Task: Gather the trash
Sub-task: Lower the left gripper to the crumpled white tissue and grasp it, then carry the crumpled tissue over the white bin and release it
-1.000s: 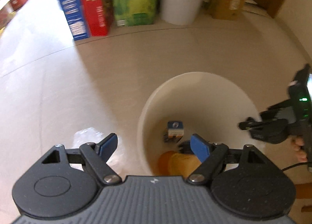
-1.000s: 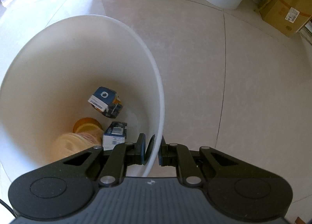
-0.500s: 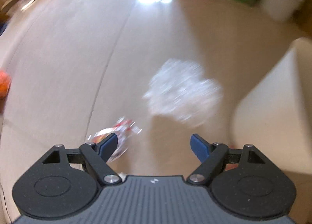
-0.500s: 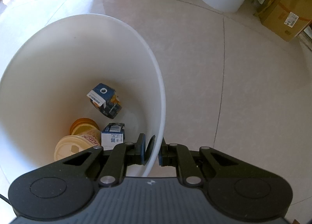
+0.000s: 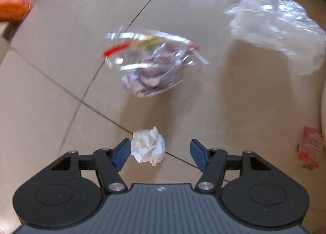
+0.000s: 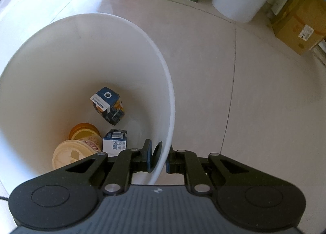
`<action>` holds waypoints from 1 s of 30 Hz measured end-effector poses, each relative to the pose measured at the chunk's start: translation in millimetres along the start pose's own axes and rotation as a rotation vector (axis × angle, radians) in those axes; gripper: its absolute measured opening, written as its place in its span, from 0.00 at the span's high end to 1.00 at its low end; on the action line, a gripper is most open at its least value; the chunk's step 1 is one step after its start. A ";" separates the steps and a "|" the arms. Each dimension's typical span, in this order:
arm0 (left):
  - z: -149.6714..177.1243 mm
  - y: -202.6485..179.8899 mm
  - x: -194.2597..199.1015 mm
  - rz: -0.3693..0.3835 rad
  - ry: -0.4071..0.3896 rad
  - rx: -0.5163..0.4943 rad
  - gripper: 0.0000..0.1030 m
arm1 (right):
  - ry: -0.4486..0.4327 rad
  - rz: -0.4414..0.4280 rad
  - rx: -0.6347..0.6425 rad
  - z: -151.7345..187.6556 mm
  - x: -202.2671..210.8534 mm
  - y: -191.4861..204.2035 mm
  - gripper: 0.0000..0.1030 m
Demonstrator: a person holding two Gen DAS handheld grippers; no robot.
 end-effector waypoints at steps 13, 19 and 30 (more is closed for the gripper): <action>8.3 17.0 -27.0 0.039 -0.032 0.075 0.62 | -0.012 0.017 -0.008 3.7 7.4 7.5 0.85; 7.2 9.1 -16.2 0.025 -0.010 0.083 0.75 | -0.008 0.023 -0.023 3.6 7.8 8.4 0.85; -30.7 -37.5 61.6 0.024 -0.007 -0.003 0.76 | -0.019 0.033 -0.016 3.9 7.5 6.5 0.84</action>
Point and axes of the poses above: each gripper's, at about its wrist camera, not at the fingertips, and x roughly against the way its jaws point, y to its left, z to its underside, the point moved 6 cm from there along -x, roughly the way its jaws point, and after that the axes turned 7 degrees about z, right-handed, at the moved point
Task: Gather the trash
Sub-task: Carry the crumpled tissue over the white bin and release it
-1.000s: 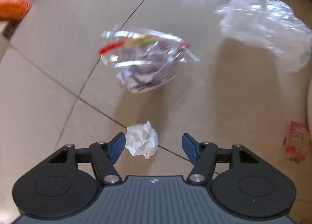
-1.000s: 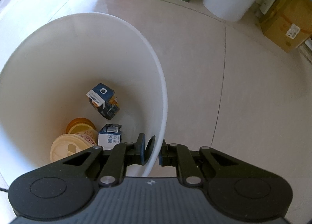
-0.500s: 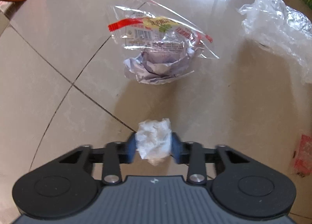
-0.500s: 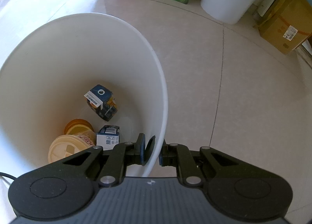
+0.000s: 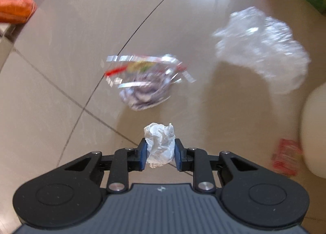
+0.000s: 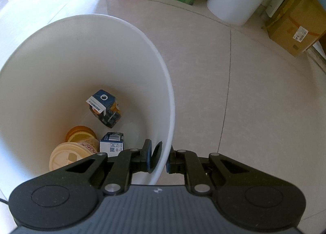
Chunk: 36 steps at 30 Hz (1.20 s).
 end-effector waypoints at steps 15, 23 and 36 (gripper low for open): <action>-60.1 -116.8 153.3 0.146 -0.069 -0.256 0.76 | 0.013 -0.032 -0.020 -1.9 0.2 -6.7 0.85; -78.5 -209.5 215.3 0.259 -0.111 -0.482 0.75 | 0.009 -0.038 -0.014 -0.6 1.1 -7.2 0.85; -80.2 -280.5 223.3 0.318 -0.153 -0.540 0.19 | 0.007 -0.057 -0.015 -0.1 2.1 -10.3 0.85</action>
Point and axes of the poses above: each gripper's, at about its wrist camera, not at the fingertips, and x roughly against the way its jaws point, y to its left, z to its underside, the point moved 6 cm from there along -x, roughly the way its jaws point, and after that the axes turned 7 degrees about z, right-handed, at the moved point
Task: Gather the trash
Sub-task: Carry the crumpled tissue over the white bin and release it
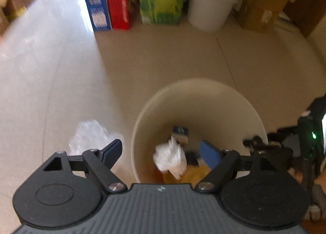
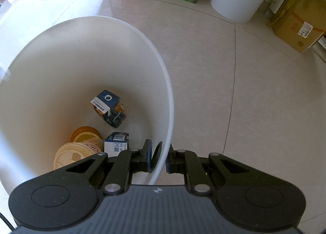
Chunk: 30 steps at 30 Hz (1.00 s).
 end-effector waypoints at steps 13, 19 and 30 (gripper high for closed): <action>15.7 29.9 -3.3 -0.053 0.043 0.025 0.19 | -0.007 -0.011 0.008 2.2 -0.3 -1.6 0.85; 40.8 67.7 -5.3 -0.091 0.042 0.031 0.18 | -0.008 -0.010 0.018 2.8 -1.8 0.0 0.84; 103.1 173.2 -38.8 -0.181 0.090 0.055 0.19 | 0.000 0.050 0.006 6.5 -11.5 9.3 0.85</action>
Point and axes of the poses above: each gripper's, at about its wrist camera, not at the fingertips, and x roughly against the way its jaws point, y to its left, z to its underside, the point moved 6 cm from there along -x, roughly the way its jaws point, and after that the axes turned 7 degrees about z, right-handed, at the moved point
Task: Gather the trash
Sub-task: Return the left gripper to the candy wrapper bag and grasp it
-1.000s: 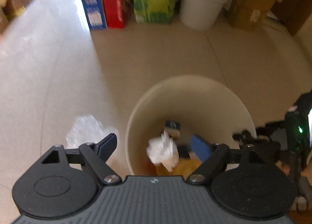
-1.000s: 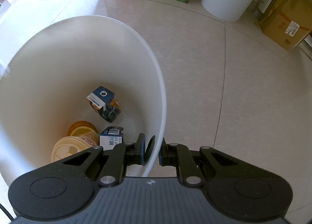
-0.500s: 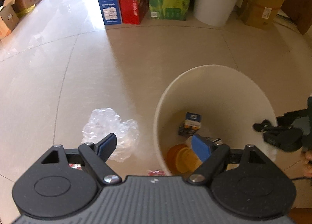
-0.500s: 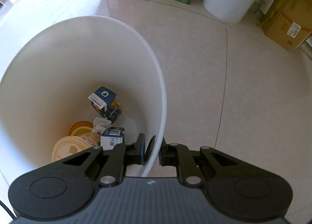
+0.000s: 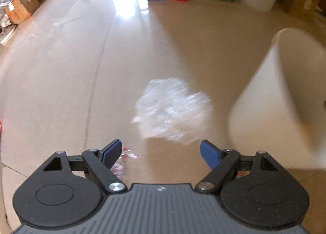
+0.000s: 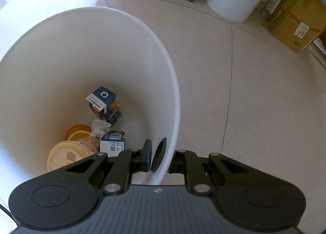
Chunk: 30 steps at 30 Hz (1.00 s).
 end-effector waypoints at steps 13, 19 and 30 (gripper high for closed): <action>62.7 105.6 -97.4 -0.127 0.150 -0.129 0.29 | 0.053 0.004 -0.049 -5.4 -1.1 -2.6 0.86; 76.7 122.8 -128.1 -0.097 0.196 -0.230 0.30 | 0.057 0.010 -0.043 -6.1 0.0 -1.4 0.86; 88.9 126.9 -169.8 -0.039 0.280 -0.285 0.66 | 0.051 0.036 -0.036 -4.2 -2.2 4.8 0.86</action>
Point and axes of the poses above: each gripper's, at about its wrist camera, not at the fingertips, and x roughly against the way its jaws point, y to its left, z to its underside, the point moved 6 cm from there along -x, roughly the way its jaws point, and after that the axes turned 7 degrees about z, right-handed, at the moved point
